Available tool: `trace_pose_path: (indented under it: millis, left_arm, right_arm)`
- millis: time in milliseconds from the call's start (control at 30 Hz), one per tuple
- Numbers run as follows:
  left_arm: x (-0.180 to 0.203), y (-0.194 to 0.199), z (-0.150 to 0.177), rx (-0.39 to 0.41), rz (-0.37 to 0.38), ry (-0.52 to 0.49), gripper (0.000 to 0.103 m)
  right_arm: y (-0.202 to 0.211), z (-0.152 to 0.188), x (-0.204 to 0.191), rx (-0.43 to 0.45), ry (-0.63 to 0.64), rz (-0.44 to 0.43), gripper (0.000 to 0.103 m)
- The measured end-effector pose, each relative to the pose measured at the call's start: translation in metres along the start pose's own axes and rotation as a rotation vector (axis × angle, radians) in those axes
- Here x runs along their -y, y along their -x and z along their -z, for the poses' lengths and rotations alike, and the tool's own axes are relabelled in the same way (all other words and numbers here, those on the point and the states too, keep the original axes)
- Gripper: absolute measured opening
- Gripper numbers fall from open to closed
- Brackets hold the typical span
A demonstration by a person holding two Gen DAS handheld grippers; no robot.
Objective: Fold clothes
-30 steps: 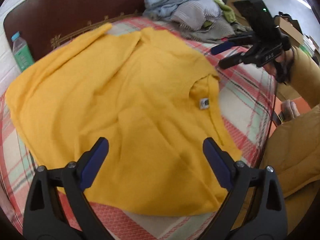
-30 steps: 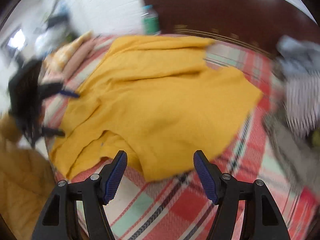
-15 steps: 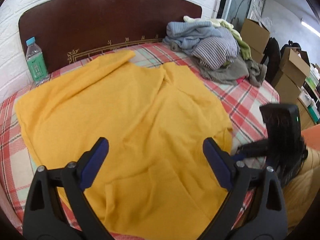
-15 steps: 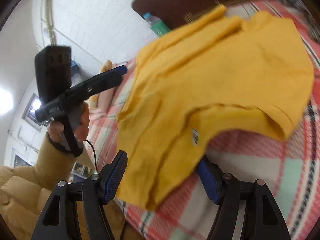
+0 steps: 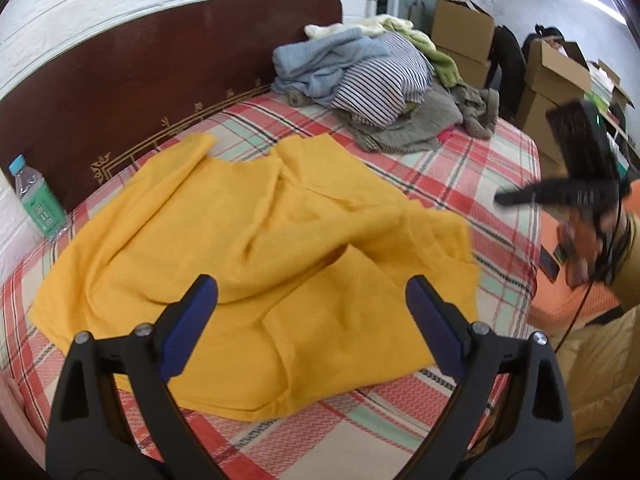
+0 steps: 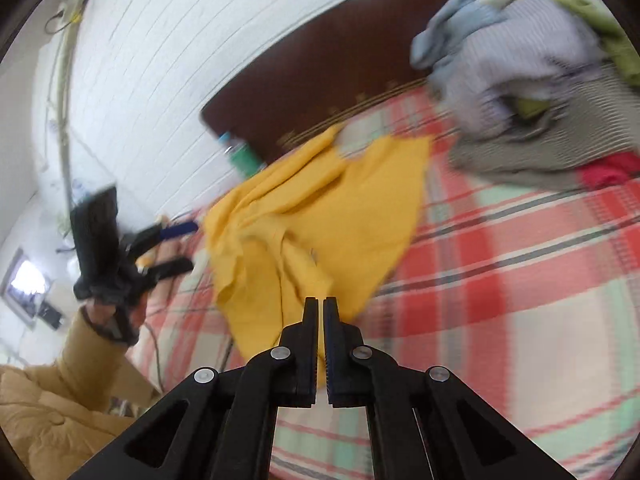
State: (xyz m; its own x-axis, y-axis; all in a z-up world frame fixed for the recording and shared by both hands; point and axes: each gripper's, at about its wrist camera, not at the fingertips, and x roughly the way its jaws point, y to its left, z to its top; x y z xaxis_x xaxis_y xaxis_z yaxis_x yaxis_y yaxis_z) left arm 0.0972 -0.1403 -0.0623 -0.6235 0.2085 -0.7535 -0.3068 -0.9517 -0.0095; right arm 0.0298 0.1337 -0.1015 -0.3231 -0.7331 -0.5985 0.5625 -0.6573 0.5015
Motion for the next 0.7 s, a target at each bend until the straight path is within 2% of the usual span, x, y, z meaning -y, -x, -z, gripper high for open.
trace_pose_path:
  millis: [100,133,167,233,267,300,433,500,600,700]
  left_arm:
    - [0.003,-0.006,0.004,-0.023,0.016,-0.016,0.096]
    - [0.003,-0.008,0.005,-0.030,0.017,-0.022,0.096]
    - [0.003,-0.011,0.006,-0.039,0.011,-0.031,0.096]
    - [-0.003,-0.017,0.008,-0.057,-0.002,-0.019,0.096]
    - [-0.008,-0.020,0.008,-0.066,-0.010,-0.007,0.096]
    - [-0.012,-0.021,0.009,-0.070,-0.013,0.009,0.096]
    - [-0.023,-0.013,-0.005,-0.024,-0.016,0.034,0.096]
    - [-0.024,-0.008,-0.018,0.005,-0.016,0.016,0.096]
    - [-0.020,-0.011,-0.040,0.025,-0.008,-0.029,0.096]
    - [-0.017,-0.025,-0.061,0.026,0.008,-0.060,0.096]
  right_arm:
    - [0.029,-0.011,0.031,0.073,-0.071,0.043,0.003]
    - [0.030,-0.014,0.039,0.069,-0.096,0.032,0.005]
    - [0.021,-0.015,0.040,0.036,-0.100,0.007,0.007]
    - [-0.004,-0.010,0.025,-0.038,-0.057,-0.044,0.018]
    - [-0.018,-0.009,0.021,-0.066,-0.056,-0.064,0.042]
    - [-0.032,-0.006,0.018,-0.087,-0.065,-0.072,0.059]
    - [-0.061,-0.009,0.030,-0.080,-0.166,-0.110,0.059]
    - [-0.068,-0.022,0.040,-0.041,-0.199,-0.086,0.059]
    - [-0.086,-0.044,0.044,-0.046,-0.185,-0.041,0.059]
    - [-0.111,-0.059,0.041,-0.086,-0.131,0.024,0.059]
